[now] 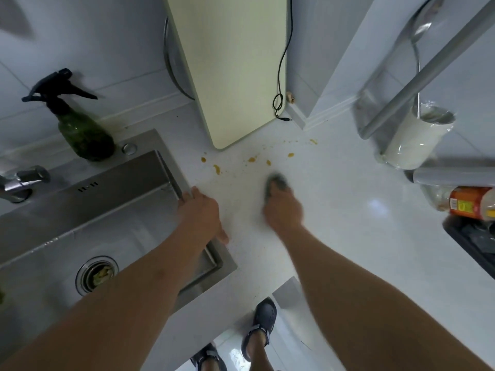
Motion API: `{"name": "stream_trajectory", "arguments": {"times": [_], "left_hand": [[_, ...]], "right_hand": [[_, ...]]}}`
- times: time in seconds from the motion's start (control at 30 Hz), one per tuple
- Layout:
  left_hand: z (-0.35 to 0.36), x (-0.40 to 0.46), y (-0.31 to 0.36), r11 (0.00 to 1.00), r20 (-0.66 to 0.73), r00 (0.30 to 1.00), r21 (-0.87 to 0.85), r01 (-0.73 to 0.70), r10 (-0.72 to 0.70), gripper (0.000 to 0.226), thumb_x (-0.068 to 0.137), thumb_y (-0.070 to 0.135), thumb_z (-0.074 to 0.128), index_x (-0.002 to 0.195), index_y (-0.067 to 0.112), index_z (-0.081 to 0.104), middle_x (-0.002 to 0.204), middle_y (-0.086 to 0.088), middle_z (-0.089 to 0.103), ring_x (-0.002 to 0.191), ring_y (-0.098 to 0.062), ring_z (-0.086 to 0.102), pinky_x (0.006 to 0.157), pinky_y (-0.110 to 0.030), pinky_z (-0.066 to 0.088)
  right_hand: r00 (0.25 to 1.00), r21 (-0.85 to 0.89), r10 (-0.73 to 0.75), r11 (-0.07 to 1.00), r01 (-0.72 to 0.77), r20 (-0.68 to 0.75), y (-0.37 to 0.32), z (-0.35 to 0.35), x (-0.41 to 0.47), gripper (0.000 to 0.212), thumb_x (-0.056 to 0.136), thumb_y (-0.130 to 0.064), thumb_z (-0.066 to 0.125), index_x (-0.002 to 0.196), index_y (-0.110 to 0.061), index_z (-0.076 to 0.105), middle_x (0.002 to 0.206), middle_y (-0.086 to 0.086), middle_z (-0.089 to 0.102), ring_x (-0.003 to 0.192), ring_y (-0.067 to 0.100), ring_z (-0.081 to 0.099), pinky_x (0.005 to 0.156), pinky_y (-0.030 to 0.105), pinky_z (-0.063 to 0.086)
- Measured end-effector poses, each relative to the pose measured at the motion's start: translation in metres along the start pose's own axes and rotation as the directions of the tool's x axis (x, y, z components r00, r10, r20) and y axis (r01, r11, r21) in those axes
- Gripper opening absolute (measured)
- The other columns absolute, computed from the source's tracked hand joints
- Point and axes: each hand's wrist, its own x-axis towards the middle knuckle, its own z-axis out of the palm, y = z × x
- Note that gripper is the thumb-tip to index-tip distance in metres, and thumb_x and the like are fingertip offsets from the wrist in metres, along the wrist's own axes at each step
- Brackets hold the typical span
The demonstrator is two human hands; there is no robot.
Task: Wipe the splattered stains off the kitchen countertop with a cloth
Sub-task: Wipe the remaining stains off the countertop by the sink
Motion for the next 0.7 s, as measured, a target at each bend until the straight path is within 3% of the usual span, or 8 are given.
{"name": "stream_trajectory", "arguments": {"times": [0.1,0.17,0.23,0.3,0.37,0.43,0.57,0.7], "left_hand": [[0.004,-0.002,0.003,1.0,-0.08,0.997,0.008,0.0,0.0,0.108,0.077,0.063,0.078,0.156,0.003,0.035,0.164,-0.025,0.022,0.148,-0.044,0.029,0.12,-0.05,0.033],[0.002,-0.004,0.004,0.999,-0.103,0.995,0.034,0.004,0.0,0.085,0.09,0.05,0.068,0.155,0.004,0.038,0.16,-0.025,0.026,0.144,-0.043,0.033,0.119,-0.052,0.035],[-0.006,-0.003,0.007,0.998,-0.007,1.0,0.058,0.01,-0.009,0.101,0.077,0.065,0.078,0.151,0.006,0.044,0.16,-0.03,0.025,0.144,-0.047,0.032,0.119,-0.054,0.034],[-0.015,-0.001,0.015,1.0,0.069,0.997,0.013,0.028,-0.029,0.123,0.062,0.076,0.082,0.151,0.002,0.042,0.163,-0.036,0.016,0.148,-0.053,0.023,0.12,-0.059,0.029],[-0.02,0.0,0.028,0.996,0.073,0.995,-0.059,0.069,-0.064,0.149,0.06,0.081,0.08,0.159,-0.008,0.013,0.165,-0.038,0.003,0.153,-0.055,0.011,0.123,-0.062,0.023],[-0.026,-0.002,0.047,0.985,0.059,0.994,-0.138,0.101,-0.093,0.159,0.061,0.082,0.079,0.159,-0.01,-0.005,0.166,-0.037,-0.004,0.154,-0.053,0.009,0.123,-0.063,0.021],[-0.042,0.001,0.088,0.973,0.158,0.981,-0.184,0.141,-0.113,0.15,0.061,0.083,0.078,0.162,-0.003,0.009,0.167,-0.033,-0.001,0.153,-0.053,0.012,0.12,-0.067,0.024],[-0.048,0.018,0.092,0.957,0.173,0.964,-0.173,0.233,-0.203,0.138,0.067,0.079,0.078,0.161,-0.002,0.018,0.166,-0.036,0.0,0.153,-0.053,0.01,0.12,-0.065,0.025]], "right_hand": [[0.948,-0.043,-0.289,0.954,0.297,0.129,-0.055,0.028,-0.038,0.069,0.083,-0.036,0.059,0.149,-0.039,0.039,0.14,0.003,0.051,0.106,0.031,0.065,0.082,0.041,0.055],[0.896,-0.037,-0.403,0.908,0.416,0.185,-0.056,0.029,-0.055,0.063,0.08,-0.051,0.059,0.141,-0.043,0.047,0.128,0.001,0.054,0.096,0.03,0.065,0.077,0.038,0.056],[0.892,-0.047,-0.415,0.902,0.429,0.182,-0.028,0.02,-0.05,0.057,0.087,-0.038,0.058,0.143,-0.045,0.045,0.127,0.001,0.052,0.097,0.03,0.064,0.078,0.038,0.055],[0.934,-0.057,-0.332,0.938,0.341,0.132,0.018,0.005,-0.035,0.061,0.09,-0.024,0.054,0.146,-0.044,0.042,0.129,0.004,0.051,0.102,0.032,0.063,0.085,0.04,0.055],[0.976,-0.048,-0.208,0.976,0.211,0.067,0.068,-0.012,-0.022,0.061,0.092,-0.022,0.051,0.148,-0.043,0.041,0.128,0.007,0.051,0.106,0.036,0.062,0.09,0.04,0.053],[0.996,-0.042,-0.083,0.996,0.084,0.029,0.113,-0.03,-0.011,0.065,0.091,-0.021,0.05,0.15,-0.044,0.038,0.128,0.009,0.049,0.108,0.038,0.061,0.092,0.041,0.051],[0.988,-0.014,0.138,0.99,-0.139,-0.065,0.19,-0.064,0.012,0.07,0.085,-0.017,0.049,0.15,-0.038,0.032,0.125,0.016,0.045,0.101,0.043,0.057,0.09,0.043,0.051],[0.958,0.01,0.277,0.961,-0.277,-0.067,0.206,-0.078,0.053,0.071,0.091,-0.015,0.045,0.157,-0.024,0.02,0.146,0.017,0.034,0.114,0.045,0.055,0.096,0.044,0.046]]}}
